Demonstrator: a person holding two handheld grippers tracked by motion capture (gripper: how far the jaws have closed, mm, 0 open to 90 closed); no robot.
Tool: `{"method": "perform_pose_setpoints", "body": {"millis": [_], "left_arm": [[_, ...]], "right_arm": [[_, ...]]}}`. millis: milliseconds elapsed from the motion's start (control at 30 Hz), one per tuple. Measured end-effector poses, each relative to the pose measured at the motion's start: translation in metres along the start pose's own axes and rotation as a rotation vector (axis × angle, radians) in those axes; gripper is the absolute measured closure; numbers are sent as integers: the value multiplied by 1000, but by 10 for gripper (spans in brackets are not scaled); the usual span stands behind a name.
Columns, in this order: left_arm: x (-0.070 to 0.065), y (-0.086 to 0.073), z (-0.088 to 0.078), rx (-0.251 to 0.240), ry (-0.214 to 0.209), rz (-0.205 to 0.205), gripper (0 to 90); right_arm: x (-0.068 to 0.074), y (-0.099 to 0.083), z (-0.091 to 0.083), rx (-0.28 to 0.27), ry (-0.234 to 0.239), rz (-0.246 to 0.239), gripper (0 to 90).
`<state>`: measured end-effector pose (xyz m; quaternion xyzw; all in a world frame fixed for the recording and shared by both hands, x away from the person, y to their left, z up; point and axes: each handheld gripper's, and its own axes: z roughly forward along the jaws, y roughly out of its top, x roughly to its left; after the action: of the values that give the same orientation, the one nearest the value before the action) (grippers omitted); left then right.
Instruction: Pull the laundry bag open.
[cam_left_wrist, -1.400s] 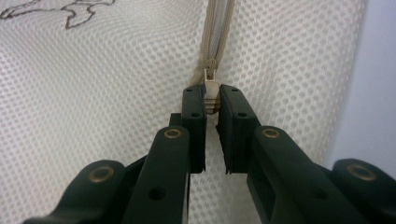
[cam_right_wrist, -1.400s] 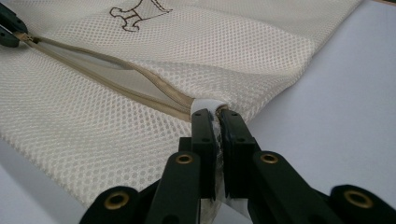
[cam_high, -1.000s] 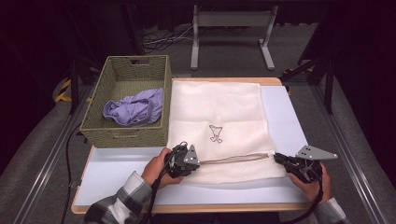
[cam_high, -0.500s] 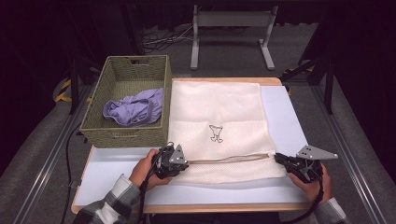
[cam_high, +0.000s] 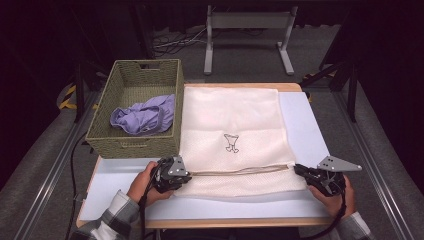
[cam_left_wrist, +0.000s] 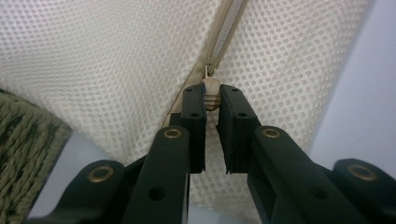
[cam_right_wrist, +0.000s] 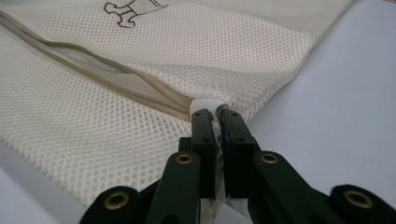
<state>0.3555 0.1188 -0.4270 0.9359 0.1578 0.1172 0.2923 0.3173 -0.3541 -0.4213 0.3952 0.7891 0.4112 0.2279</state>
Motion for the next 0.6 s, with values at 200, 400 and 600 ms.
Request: {"method": "perform_pose_setpoints", "body": {"millis": [200,400,600], "left_arm": [[3,-5,-1,5,2,-5,814],[4,-9,-4,4,2,-12,814],[8,-17,-7,5,8,-32,814]], "right_arm": [[0,0,-1,-1,-2,2,851],[0,0,-1,-2,1,5,851],[-1,-1,-1,0,0,0,852]]}}
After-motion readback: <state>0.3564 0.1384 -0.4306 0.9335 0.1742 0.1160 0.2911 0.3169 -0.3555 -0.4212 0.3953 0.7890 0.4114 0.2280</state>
